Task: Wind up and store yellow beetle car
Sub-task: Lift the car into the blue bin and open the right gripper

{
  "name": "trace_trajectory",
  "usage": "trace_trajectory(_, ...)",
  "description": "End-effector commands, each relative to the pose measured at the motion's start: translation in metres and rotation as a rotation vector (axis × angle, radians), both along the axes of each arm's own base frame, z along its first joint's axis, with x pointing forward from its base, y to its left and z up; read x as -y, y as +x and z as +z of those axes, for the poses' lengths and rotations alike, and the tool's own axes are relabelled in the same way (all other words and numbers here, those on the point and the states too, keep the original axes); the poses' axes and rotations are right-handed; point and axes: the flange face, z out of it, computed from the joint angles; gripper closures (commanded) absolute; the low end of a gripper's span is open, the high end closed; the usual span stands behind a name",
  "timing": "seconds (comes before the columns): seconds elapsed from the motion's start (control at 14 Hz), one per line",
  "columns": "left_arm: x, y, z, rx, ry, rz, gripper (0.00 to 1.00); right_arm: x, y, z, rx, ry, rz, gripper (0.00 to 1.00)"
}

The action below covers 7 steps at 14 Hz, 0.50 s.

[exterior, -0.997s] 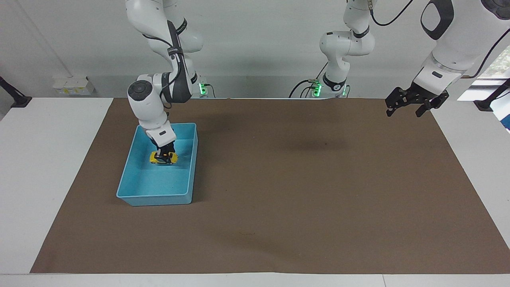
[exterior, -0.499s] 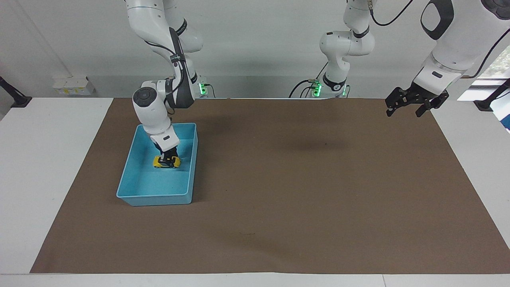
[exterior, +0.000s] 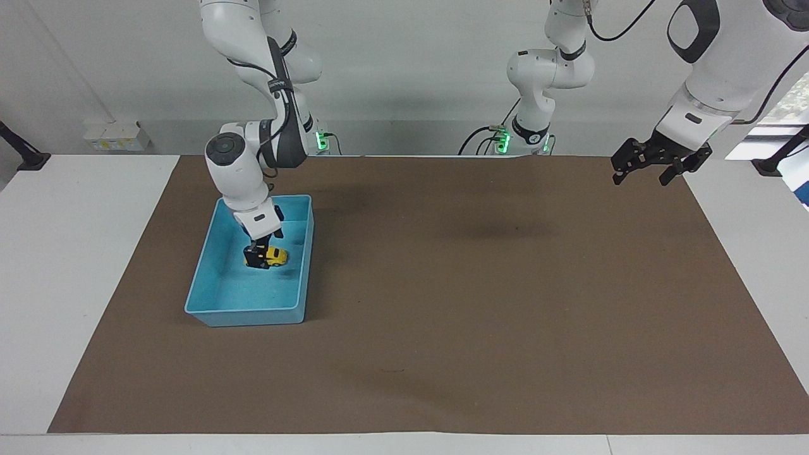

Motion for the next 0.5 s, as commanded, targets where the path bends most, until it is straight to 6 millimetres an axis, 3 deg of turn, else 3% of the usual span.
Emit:
trace_trajectory(0.0,-0.003,-0.003,0.005,-0.005,-0.006,0.013,0.0,-0.006,0.016,0.052,-0.023,0.021,-0.072,0.0)
trace_trajectory(0.21,-0.003,-0.003,0.004,-0.007,-0.007,0.013,0.0,0.004,0.028,0.104,-0.021,0.037,-0.137,0.0)
trace_trajectory(0.43,-0.003,-0.003,0.005,-0.005,-0.006,0.013,0.0,0.009,0.022,0.162,-0.02,0.041,-0.26,0.0)
